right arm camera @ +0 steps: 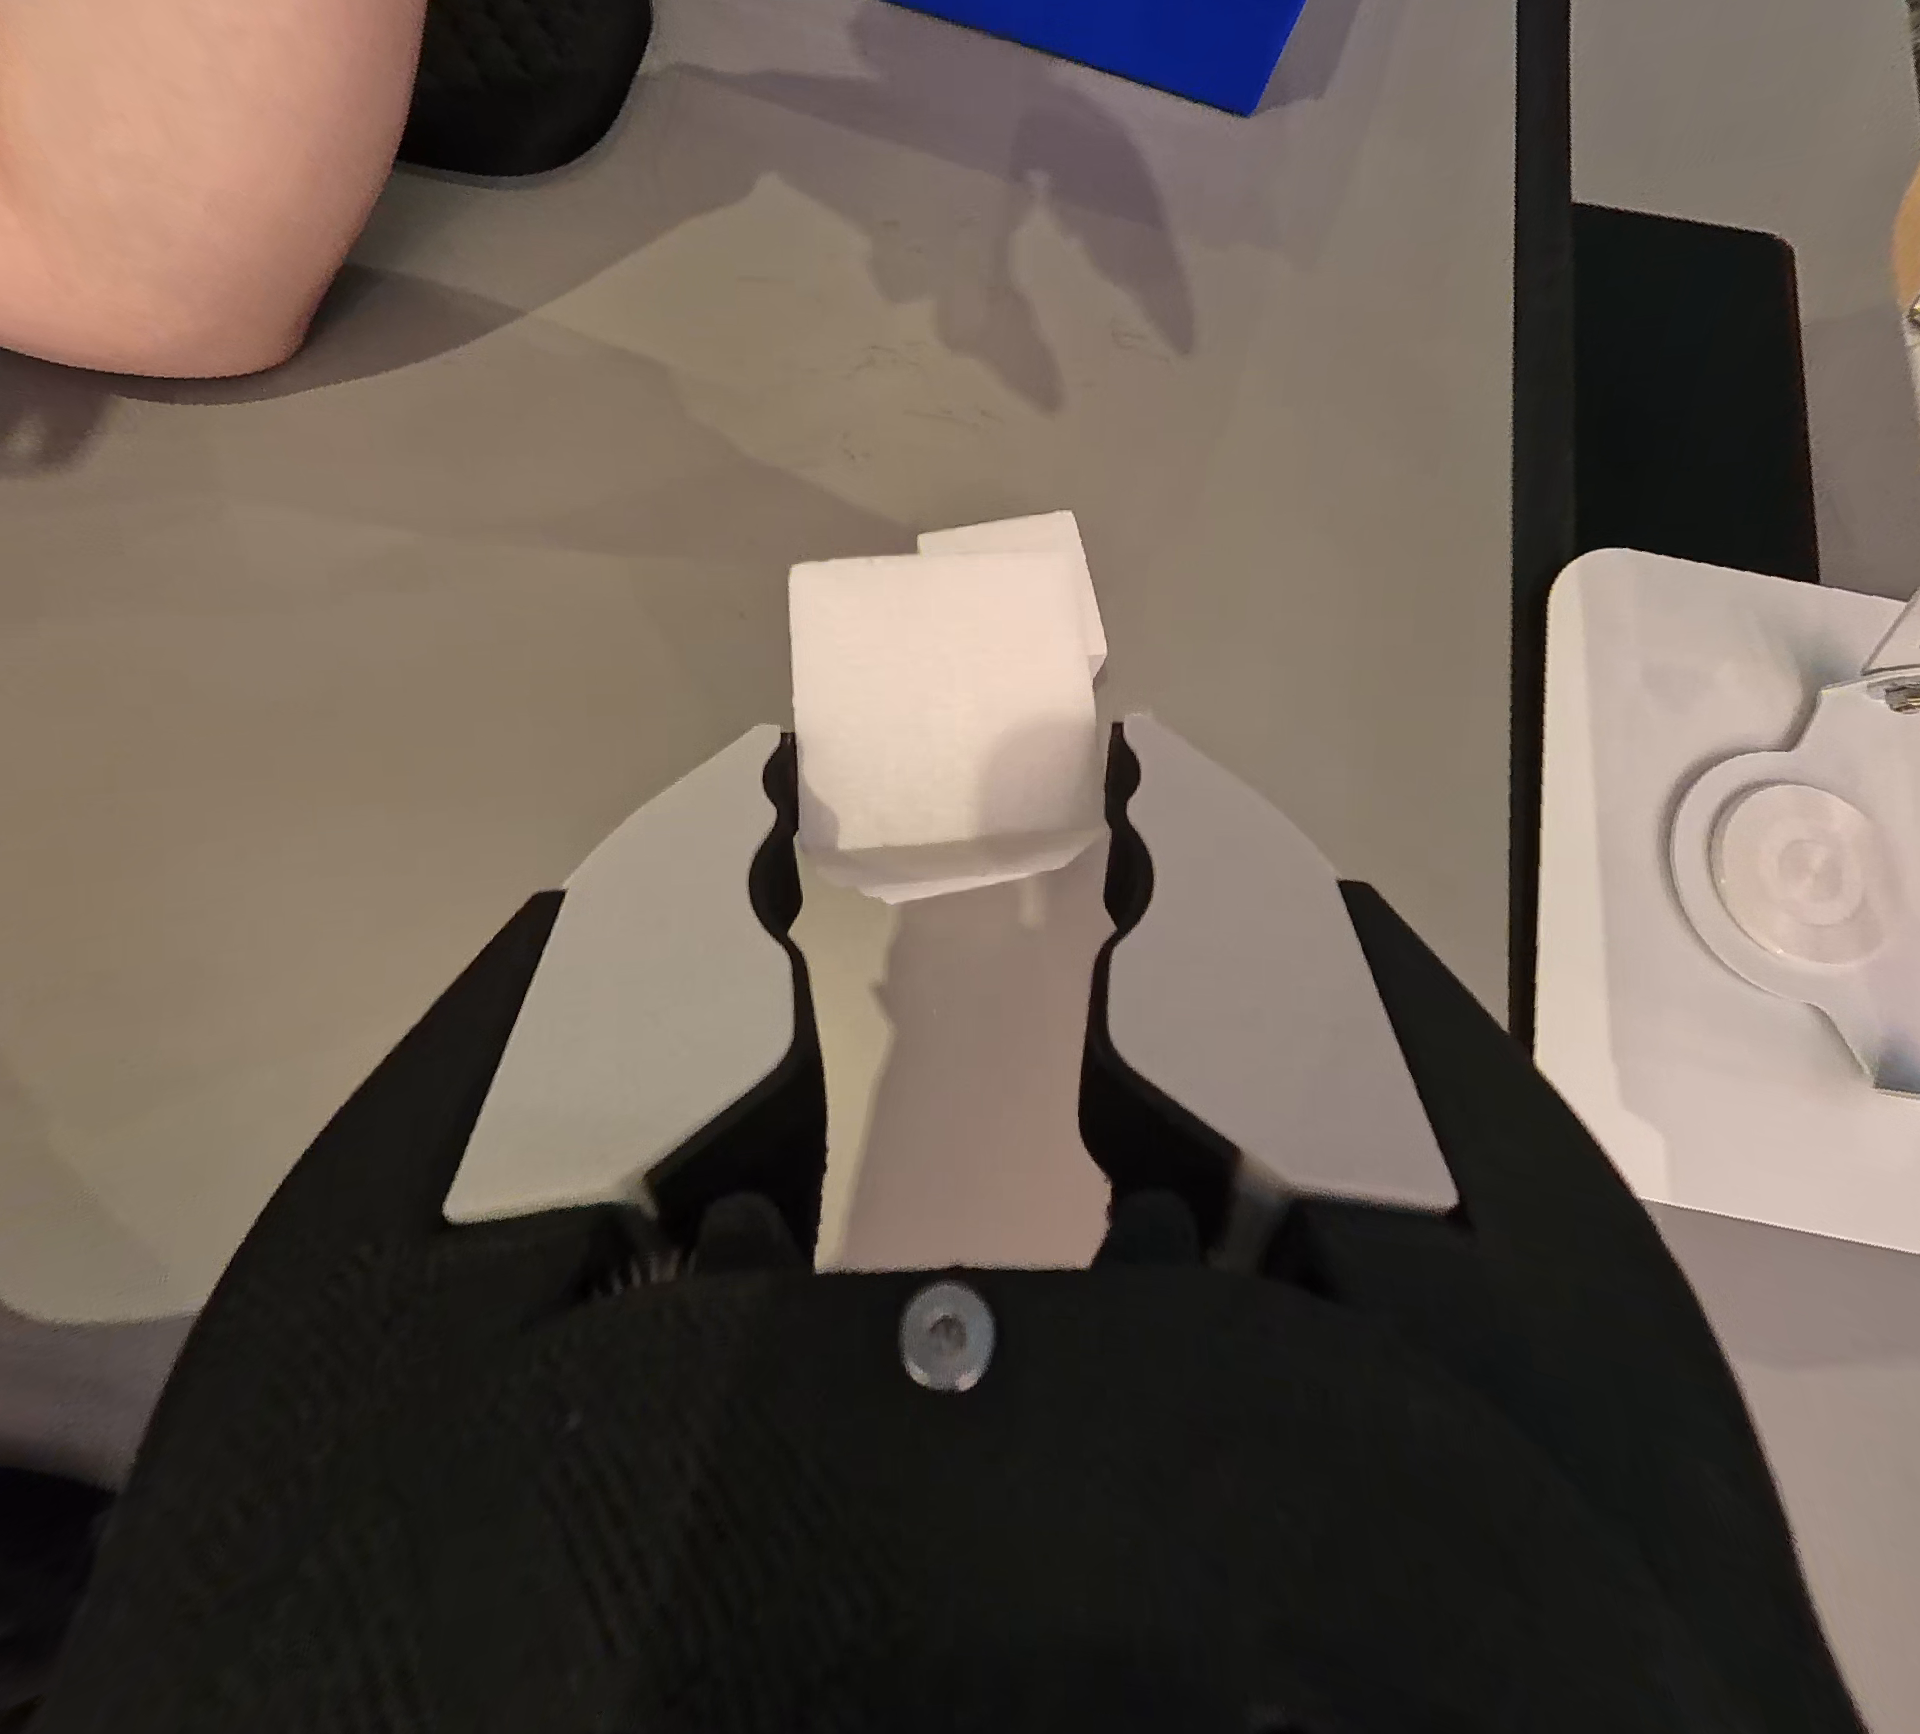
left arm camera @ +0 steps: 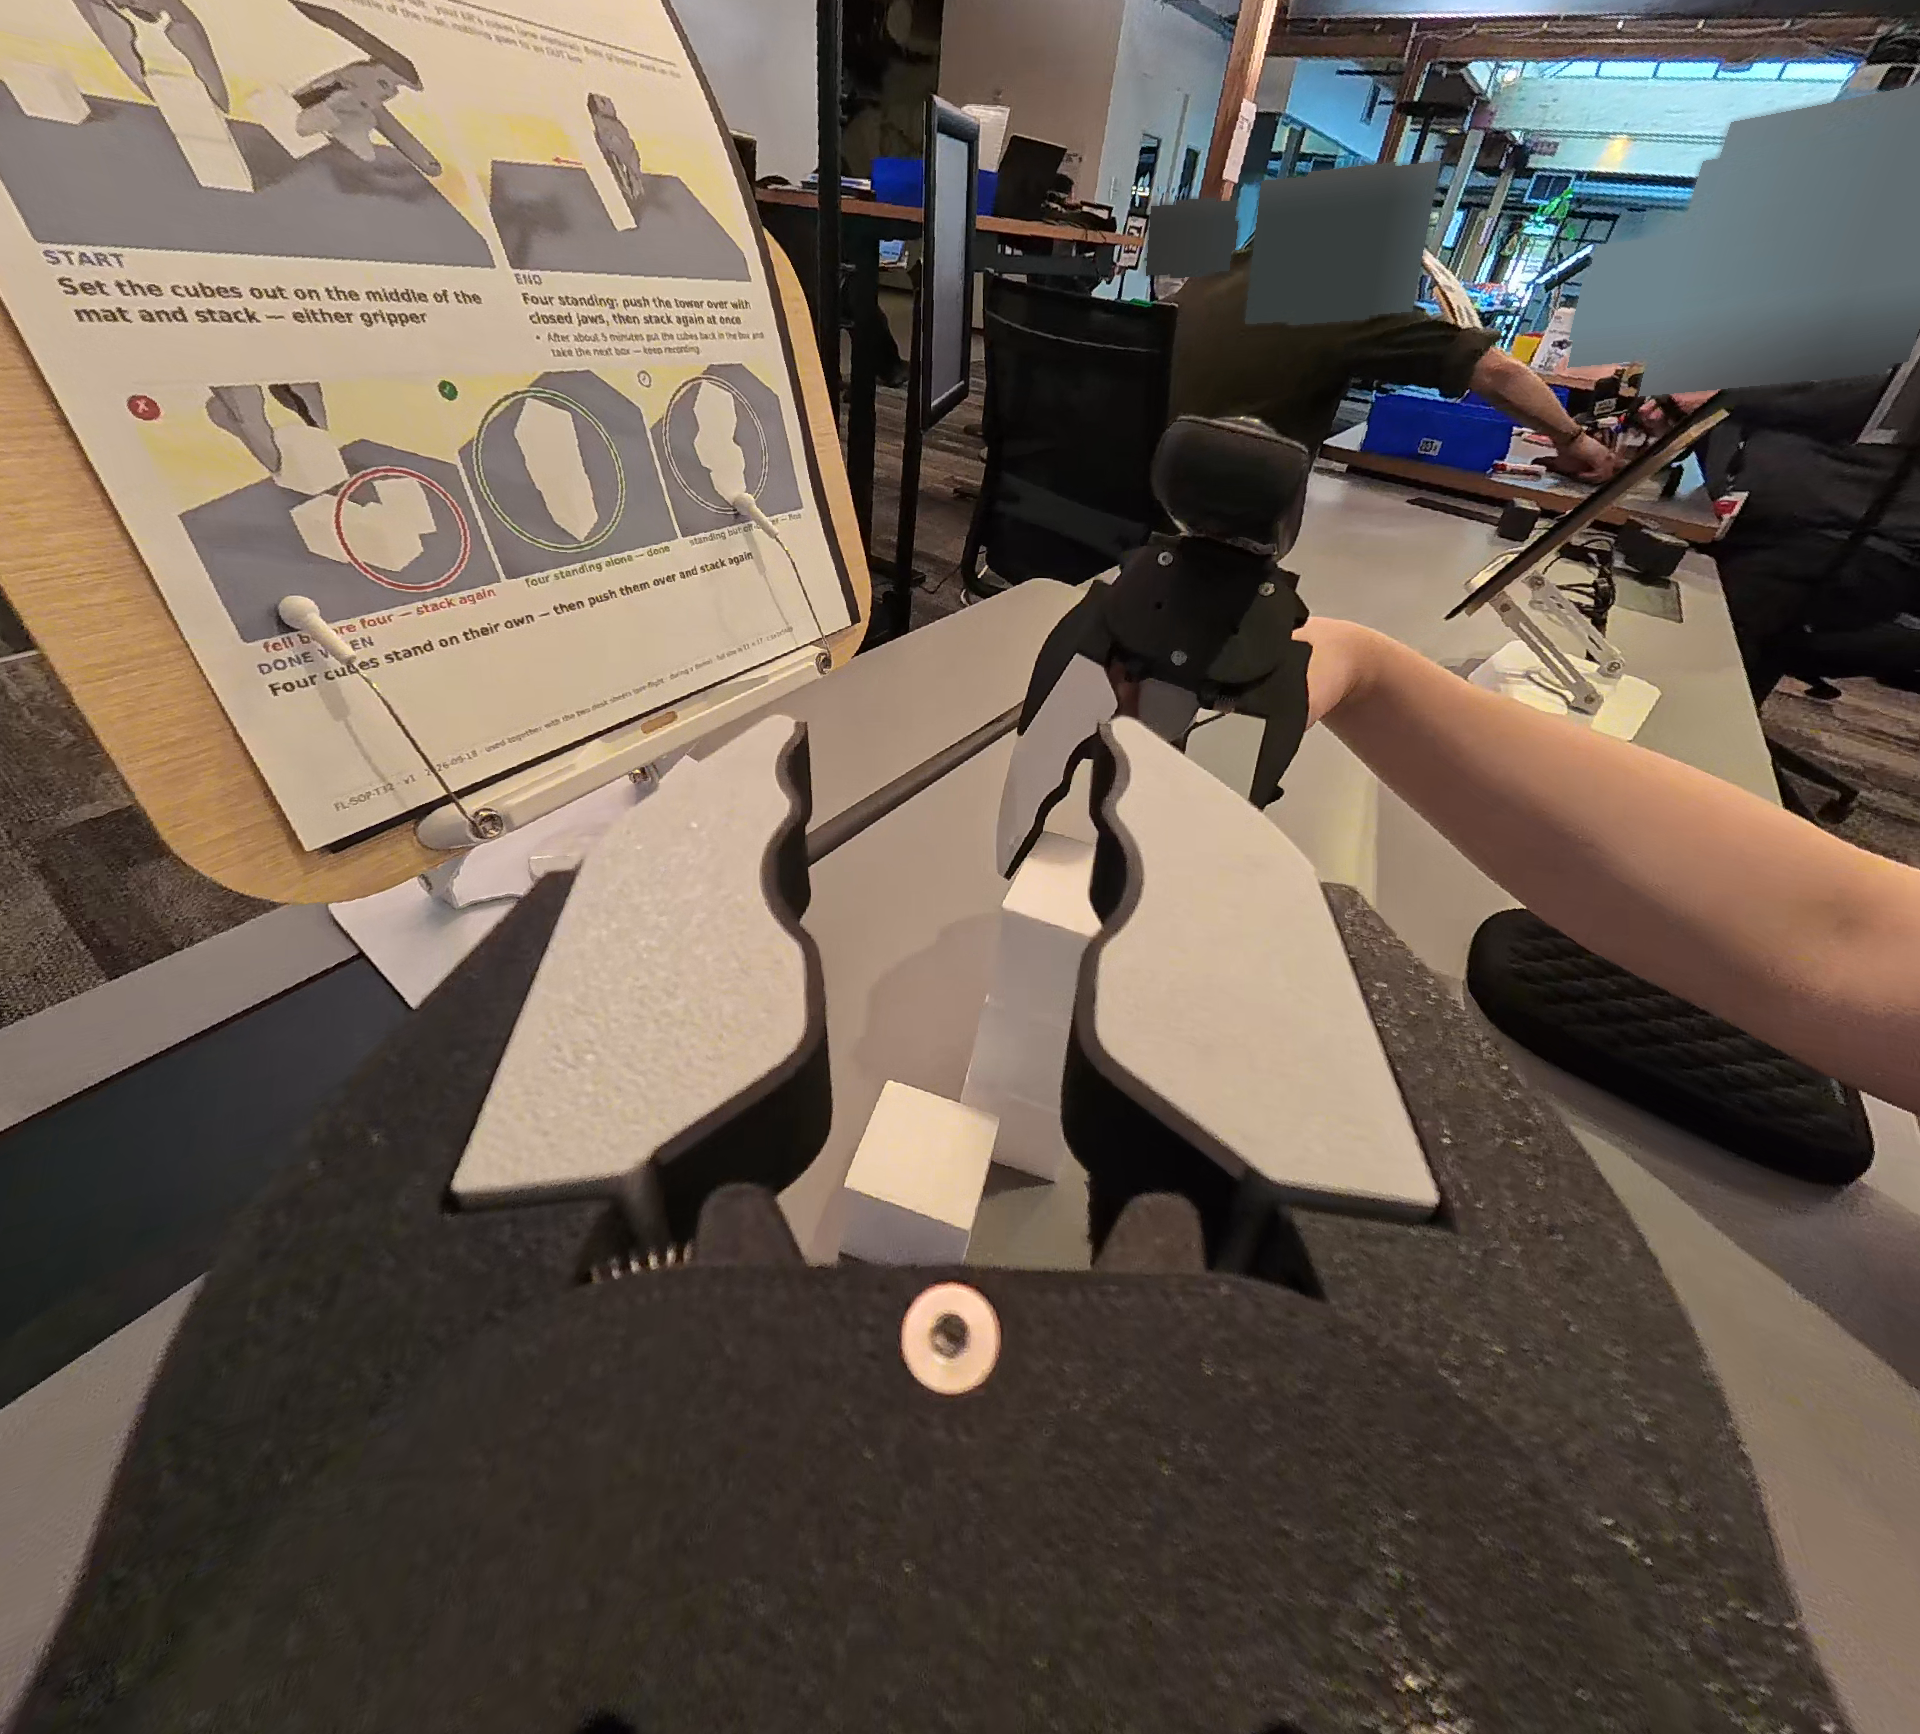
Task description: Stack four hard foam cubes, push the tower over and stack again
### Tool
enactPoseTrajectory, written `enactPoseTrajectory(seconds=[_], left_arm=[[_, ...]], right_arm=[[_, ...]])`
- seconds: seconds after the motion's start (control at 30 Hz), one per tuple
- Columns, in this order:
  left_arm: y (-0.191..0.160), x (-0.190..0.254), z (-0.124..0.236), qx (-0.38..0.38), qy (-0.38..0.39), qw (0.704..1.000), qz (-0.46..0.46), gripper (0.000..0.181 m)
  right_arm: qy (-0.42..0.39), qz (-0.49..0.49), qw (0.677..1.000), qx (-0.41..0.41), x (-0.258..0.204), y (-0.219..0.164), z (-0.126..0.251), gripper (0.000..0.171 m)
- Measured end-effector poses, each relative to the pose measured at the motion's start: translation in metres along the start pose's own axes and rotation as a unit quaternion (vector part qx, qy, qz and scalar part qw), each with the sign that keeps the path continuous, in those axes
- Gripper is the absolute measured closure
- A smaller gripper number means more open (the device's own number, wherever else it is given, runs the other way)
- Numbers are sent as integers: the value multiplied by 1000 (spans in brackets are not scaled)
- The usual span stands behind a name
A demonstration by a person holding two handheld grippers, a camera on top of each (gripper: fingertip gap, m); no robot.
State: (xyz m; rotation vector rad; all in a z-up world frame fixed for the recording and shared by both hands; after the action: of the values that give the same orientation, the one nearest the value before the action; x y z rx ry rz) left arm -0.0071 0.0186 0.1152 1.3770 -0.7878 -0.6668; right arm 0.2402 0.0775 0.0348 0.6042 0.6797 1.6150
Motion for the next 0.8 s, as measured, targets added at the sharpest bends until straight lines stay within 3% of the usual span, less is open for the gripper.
enactPoseTrajectory(seconds=[0.17, 0.4, 0.5, 0.63, 0.8], left_arm=[[-3, -1, -3, -22, 4, 1000, -2, 126], [-25, -4, -14, -109, 2, 993, -32, 124], [-33, -11, -21, -122, 11, 992, -32, 123], [-34, -14, -27, -103, -9, 995, -2, 130], [-27, 7, -27, -98, 11, 993, -59, 130]], right_arm=[[-2, 4, 1000, 6, 1, -2, 0, 113], [-35, 5, 999, 34, -10, -10, 10, 97], [-59, 5, 995, 86, -27, -22, 31, 96], [-90, 17, 972, 218, -54, -49, 67, 104], [-131, -35, 956, 260, -55, -77, 108, 107]])
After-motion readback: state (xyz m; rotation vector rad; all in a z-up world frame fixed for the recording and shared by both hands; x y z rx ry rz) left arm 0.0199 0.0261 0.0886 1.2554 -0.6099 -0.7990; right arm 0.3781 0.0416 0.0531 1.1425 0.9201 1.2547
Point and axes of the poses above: each gripper's, where its closed fingertips meet, z back along the fingers, y out of its top, x = y × z across the jaws, the point moved 9 cm from there along z, back along the fingers, and after that the axes turned 3 degrees about y, right-handed, at the moved point
